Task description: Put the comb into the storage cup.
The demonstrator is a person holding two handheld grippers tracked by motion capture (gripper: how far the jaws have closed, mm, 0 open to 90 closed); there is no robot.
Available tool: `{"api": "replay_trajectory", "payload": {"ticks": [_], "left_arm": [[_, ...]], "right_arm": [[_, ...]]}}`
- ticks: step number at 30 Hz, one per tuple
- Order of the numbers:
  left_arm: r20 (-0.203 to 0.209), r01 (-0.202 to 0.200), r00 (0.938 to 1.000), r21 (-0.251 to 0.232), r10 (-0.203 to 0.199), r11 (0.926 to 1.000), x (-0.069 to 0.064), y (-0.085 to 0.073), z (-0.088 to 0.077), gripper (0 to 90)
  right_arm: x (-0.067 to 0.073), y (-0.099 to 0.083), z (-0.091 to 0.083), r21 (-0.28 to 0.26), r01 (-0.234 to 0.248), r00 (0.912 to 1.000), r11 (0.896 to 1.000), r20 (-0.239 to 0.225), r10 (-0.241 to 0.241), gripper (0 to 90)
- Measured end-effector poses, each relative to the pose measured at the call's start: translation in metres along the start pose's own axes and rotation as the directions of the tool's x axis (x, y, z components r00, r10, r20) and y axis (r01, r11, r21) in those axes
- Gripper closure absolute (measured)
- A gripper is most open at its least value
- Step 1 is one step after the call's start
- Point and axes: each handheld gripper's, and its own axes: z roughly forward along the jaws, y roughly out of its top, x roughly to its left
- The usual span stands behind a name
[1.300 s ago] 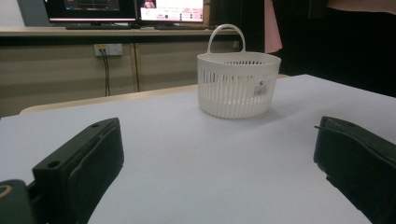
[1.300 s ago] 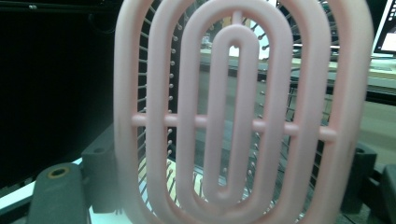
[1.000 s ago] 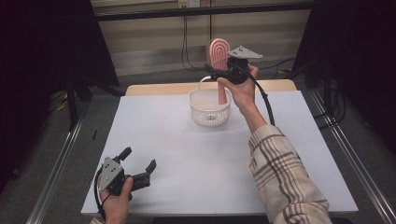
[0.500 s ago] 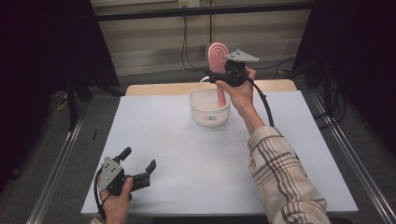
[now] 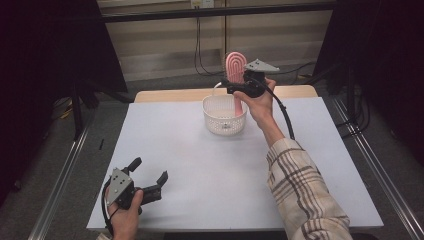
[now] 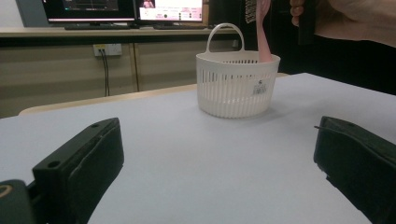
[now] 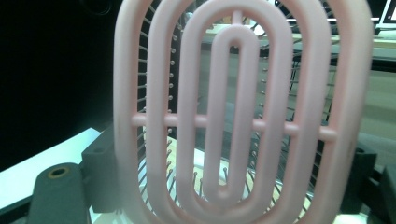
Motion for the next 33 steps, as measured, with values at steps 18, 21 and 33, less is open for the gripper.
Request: {"api": "replay_trajectory", "payload": {"ticks": [18,21,33], "left_arm": [[0.000,-0.002,1.0000,-0.002,0.002,1.0000,-0.001,0.000,0.000,1.7],[0.001,-0.003,1.0000,-0.002,0.003,1.0000,-0.001,0.000,0.000,1.8],[0.002,-0.008,1.0000,-0.003,0.008,1.0000,0.000,0.000,0.000,1.7]], "right_arm": [[-0.003,-0.010,0.003,0.018,-0.001,1.0000,1.000,-0.001,0.001,18.9],[-0.003,-0.011,0.004,0.017,-0.005,1.0000,1.000,-0.002,0.005,18.9],[-0.002,-0.023,0.005,0.043,0.002,0.9997,0.999,-0.023,-0.001,18.8]]}}
